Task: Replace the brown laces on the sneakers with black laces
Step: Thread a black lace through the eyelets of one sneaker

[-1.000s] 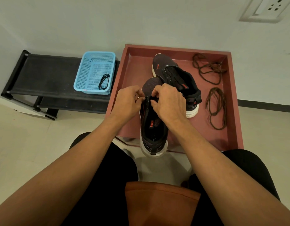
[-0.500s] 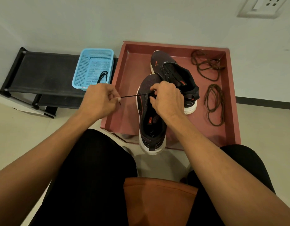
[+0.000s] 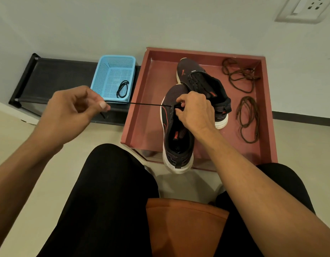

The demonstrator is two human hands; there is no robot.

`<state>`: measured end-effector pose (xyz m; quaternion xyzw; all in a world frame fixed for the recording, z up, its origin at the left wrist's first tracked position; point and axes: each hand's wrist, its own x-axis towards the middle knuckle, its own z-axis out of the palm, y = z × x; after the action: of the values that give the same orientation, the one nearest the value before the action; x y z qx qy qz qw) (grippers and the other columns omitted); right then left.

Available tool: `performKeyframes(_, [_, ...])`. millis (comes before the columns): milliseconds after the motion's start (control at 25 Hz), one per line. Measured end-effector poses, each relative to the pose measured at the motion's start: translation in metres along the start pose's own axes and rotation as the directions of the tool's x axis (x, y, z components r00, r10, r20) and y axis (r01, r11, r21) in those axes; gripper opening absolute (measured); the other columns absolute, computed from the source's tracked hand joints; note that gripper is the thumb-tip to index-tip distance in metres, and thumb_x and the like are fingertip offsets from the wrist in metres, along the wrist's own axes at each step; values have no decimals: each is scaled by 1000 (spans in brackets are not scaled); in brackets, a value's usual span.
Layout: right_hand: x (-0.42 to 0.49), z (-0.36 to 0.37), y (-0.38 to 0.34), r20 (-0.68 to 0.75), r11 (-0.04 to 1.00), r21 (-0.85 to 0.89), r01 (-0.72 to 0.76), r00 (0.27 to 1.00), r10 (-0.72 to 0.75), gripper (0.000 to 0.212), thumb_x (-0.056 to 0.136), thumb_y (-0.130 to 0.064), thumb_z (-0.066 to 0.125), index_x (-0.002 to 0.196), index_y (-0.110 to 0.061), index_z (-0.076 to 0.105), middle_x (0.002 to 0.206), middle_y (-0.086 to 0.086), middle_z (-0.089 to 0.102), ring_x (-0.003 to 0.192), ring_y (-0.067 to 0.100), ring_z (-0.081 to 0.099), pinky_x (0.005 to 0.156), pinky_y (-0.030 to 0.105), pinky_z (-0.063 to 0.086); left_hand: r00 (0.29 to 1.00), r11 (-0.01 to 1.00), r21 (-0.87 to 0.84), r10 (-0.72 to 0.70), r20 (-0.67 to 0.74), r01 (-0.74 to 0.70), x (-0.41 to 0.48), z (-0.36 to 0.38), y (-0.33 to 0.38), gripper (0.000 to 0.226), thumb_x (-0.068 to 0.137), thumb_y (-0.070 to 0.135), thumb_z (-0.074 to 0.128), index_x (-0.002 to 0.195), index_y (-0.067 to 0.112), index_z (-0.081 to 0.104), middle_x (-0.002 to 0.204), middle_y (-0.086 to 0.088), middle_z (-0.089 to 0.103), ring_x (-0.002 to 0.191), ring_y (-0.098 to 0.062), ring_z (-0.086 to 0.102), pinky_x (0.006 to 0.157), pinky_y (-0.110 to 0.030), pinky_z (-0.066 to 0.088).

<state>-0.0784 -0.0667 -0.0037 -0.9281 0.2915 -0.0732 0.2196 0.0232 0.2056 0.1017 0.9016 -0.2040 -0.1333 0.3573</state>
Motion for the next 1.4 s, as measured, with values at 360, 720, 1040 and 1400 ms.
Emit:
performKeyframes(360, [0,0,0,5,1000,-25,10,1000,-10,36,91,-31,79,126,-30,74,113,-1,75,104,28,72,84,42,60,999,928,-371,37,15,-29,-26,11,53,16,91,25,72,101,13,74,90,-2,81,93,-17,78,102,-35,56])
performKeyframes(720, [1,-8,3,-10,999,19,47,999,-47,27,93,-35,74,118,-26,77,109,0,75,102,29,72,86,44,60,995,855,-518,65,74,-18,-40,18,77,17,91,23,70,103,12,72,92,-8,80,86,-26,77,84,-36,64])
performKeyframes(1040, [-19,-14,42,213,983,-182,8,976,31,15,89,-23,66,102,-23,74,97,11,71,90,39,69,75,44,58,995,814,-581,49,85,9,-48,35,88,10,97,14,68,103,7,71,90,-9,79,78,-21,76,75,-26,62])
performKeyframes(1400, [-15,-15,43,307,989,-80,-128,940,146,25,93,-35,73,117,-37,74,110,5,75,106,32,69,85,41,58,998,825,-566,24,51,9,-49,42,91,9,99,17,68,102,10,73,89,-6,79,81,-19,76,78,-31,64])
